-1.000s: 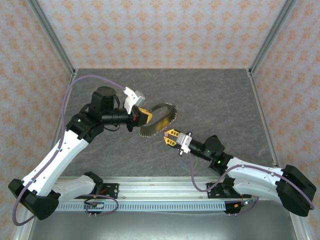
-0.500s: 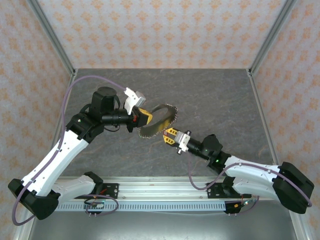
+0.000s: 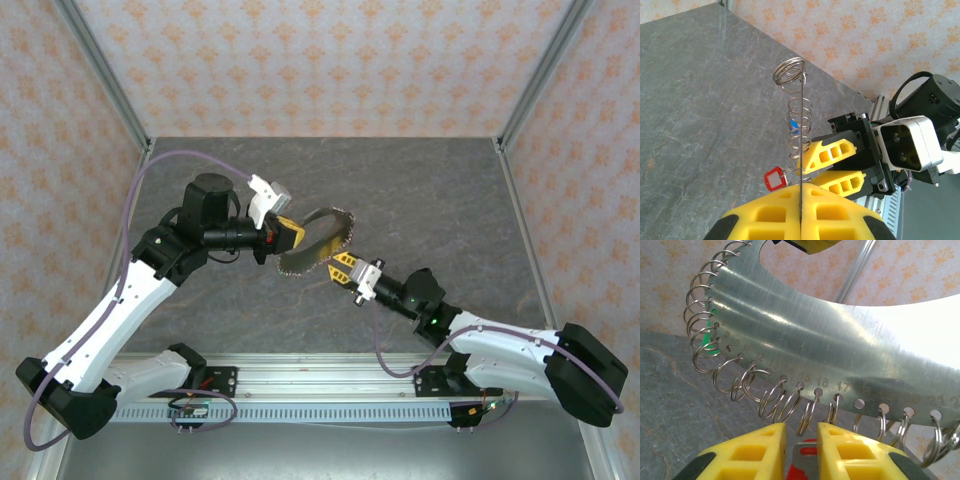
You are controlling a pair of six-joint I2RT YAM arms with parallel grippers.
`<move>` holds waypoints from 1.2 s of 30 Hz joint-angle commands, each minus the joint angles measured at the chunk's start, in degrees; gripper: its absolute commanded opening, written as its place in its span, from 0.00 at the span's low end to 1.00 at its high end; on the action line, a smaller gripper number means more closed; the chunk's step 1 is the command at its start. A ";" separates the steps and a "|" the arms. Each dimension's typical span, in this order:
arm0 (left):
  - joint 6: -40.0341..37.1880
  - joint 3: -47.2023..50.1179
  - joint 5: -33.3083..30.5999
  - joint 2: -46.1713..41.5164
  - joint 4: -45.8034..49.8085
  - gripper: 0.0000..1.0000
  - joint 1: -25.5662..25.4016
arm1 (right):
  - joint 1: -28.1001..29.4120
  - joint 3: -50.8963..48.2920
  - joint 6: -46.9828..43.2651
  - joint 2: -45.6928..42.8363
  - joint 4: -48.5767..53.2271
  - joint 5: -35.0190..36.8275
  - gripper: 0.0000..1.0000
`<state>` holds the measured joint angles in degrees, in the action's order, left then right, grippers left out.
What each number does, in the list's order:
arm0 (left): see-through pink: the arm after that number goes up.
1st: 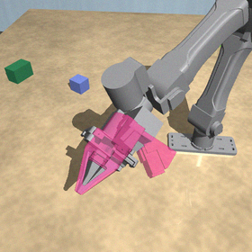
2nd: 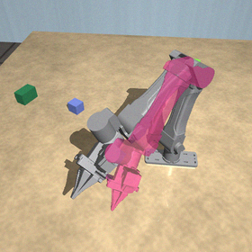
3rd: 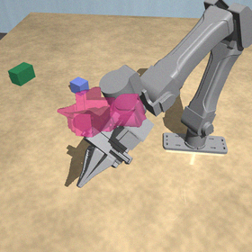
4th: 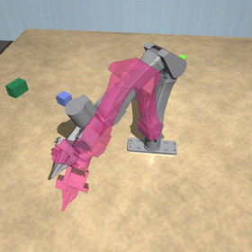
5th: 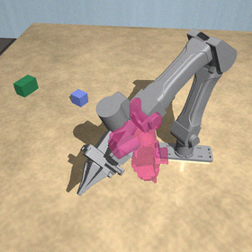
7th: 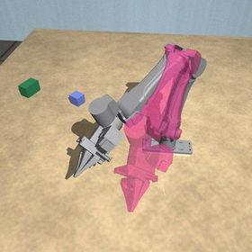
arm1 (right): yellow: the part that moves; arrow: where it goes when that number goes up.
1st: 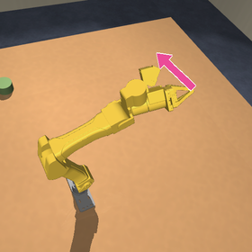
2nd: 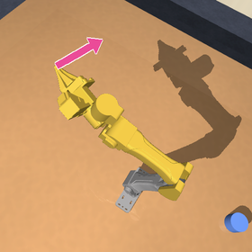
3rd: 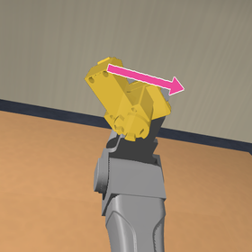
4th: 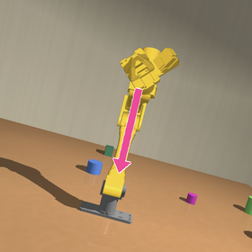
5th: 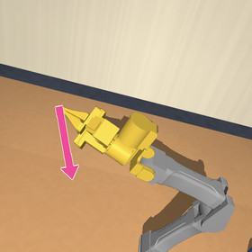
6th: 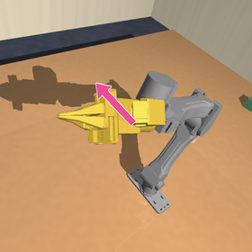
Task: Put the keys on the keyring
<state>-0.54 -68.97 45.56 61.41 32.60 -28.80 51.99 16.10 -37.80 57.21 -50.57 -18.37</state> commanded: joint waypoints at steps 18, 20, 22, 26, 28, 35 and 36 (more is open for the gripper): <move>0.62 -3.66 -5.45 0.91 -0.06 0.00 -1.49 | 1.43 1.80 0.72 1.93 -4.00 1.83 0.20; 0.68 -3.85 -5.89 1.03 -0.10 0.00 -1.70 | 1.78 1.75 0.67 2.20 -4.76 2.28 0.19; 0.80 -3.89 -6.10 1.08 -0.33 0.00 -1.92 | 1.88 1.77 0.71 2.68 -5.37 3.00 0.19; 0.74 -4.03 -6.18 1.08 0.01 0.00 -2.09 | 1.98 1.97 0.61 3.34 -6.38 5.69 0.19; 0.78 -4.07 -6.05 0.98 0.31 0.00 -2.21 | 1.98 1.99 0.39 3.39 -6.57 7.12 0.19; 0.62 -4.07 -6.19 0.86 0.43 0.00 -2.34 | 1.97 2.56 -0.10 3.35 -5.78 6.54 0.20; 0.64 -4.08 -6.17 0.99 0.35 0.00 -2.32 | 1.97 2.62 0.07 3.43 -5.82 6.14 0.20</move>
<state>-0.05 -70.59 39.92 62.57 33.65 -30.41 53.60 16.43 -37.80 60.60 -54.04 -11.94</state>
